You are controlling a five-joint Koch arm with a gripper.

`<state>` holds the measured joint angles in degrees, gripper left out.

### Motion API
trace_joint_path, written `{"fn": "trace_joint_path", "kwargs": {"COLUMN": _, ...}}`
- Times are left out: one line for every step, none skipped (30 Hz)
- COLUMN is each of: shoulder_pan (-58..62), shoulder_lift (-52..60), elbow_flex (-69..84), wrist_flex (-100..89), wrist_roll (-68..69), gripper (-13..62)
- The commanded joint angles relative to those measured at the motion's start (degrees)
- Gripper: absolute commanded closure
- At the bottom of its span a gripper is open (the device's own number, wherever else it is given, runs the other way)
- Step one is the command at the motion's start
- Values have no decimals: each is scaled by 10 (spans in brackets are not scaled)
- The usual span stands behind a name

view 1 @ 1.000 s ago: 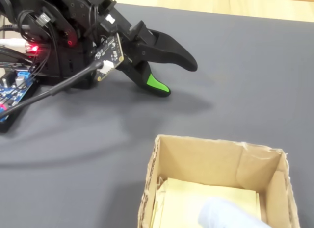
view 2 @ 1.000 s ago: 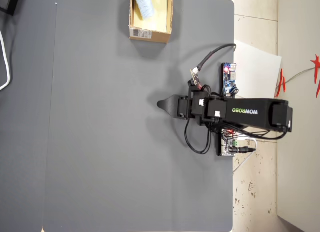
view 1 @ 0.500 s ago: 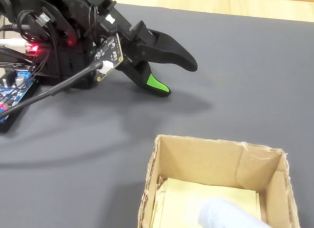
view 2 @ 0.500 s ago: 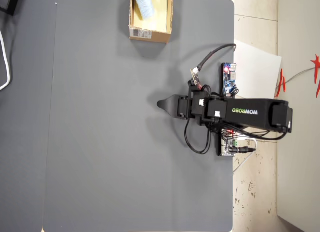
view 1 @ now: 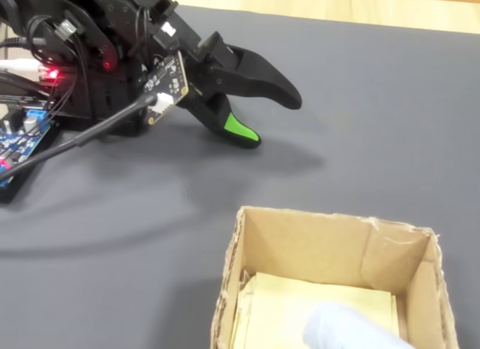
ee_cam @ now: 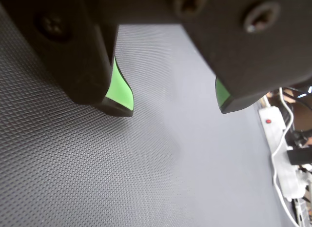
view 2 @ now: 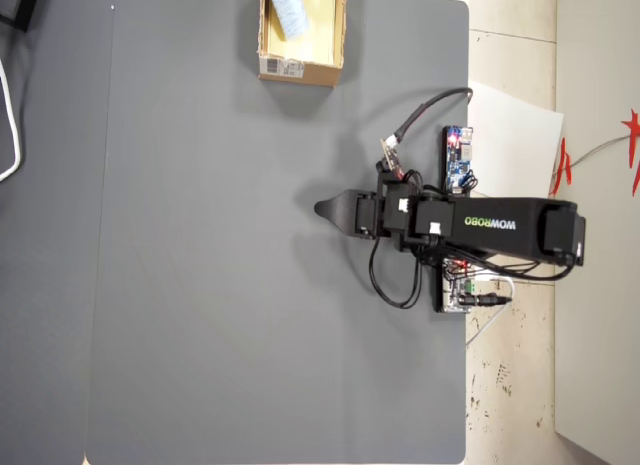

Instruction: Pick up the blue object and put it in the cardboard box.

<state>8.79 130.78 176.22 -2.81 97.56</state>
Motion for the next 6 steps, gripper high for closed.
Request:
{"fn": "trace_joint_path", "kwargs": {"shoulder_pan": 0, "shoulder_lift": 50, "elbow_flex": 25, "wrist_flex": 61, "wrist_roll": 13, "gripper": 157}}
{"fn": "trace_joint_path", "kwargs": {"shoulder_pan": 0, "shoulder_lift": 49, "elbow_flex": 25, "wrist_flex": 61, "wrist_roll": 13, "gripper": 157}}
{"fn": "trace_joint_path", "kwargs": {"shoulder_pan": 0, "shoulder_lift": 50, "elbow_flex": 25, "wrist_flex": 61, "wrist_roll": 13, "gripper": 157}}
{"fn": "trace_joint_path", "kwargs": {"shoulder_pan": 0, "shoulder_lift": 49, "elbow_flex": 25, "wrist_flex": 61, "wrist_roll": 13, "gripper": 157}}
{"fn": "trace_joint_path", "kwargs": {"shoulder_pan": 0, "shoulder_lift": 49, "elbow_flex": 25, "wrist_flex": 61, "wrist_roll": 14, "gripper": 157}}
{"fn": "trace_joint_path", "kwargs": {"shoulder_pan": 0, "shoulder_lift": 50, "elbow_flex": 25, "wrist_flex": 61, "wrist_roll": 13, "gripper": 157}}
